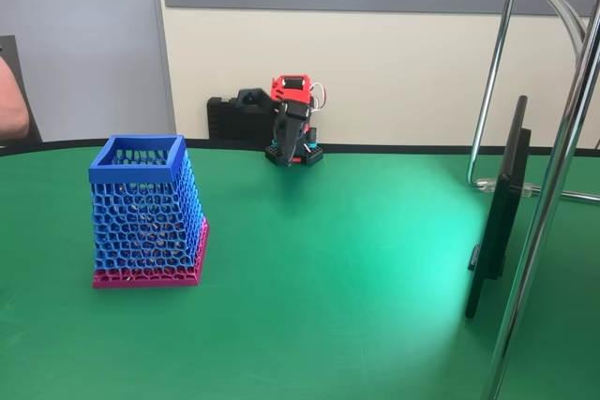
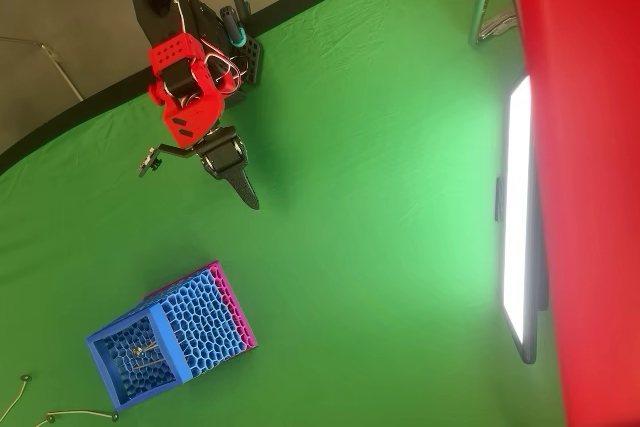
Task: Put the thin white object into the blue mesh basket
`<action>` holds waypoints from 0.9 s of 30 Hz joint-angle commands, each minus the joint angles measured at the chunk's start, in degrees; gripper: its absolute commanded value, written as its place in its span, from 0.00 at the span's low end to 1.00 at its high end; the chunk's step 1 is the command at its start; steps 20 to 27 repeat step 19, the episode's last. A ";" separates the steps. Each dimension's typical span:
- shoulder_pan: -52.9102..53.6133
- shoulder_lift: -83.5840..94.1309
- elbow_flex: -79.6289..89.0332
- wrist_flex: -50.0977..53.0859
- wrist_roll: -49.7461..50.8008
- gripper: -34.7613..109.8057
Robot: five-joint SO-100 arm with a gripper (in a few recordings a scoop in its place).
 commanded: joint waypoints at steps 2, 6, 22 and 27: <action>1.23 0.70 0.62 1.14 2.72 0.24; 1.23 0.79 0.62 2.20 5.54 0.24; 0.97 0.62 0.62 7.73 8.61 0.25; 0.97 0.62 0.62 7.73 8.61 0.25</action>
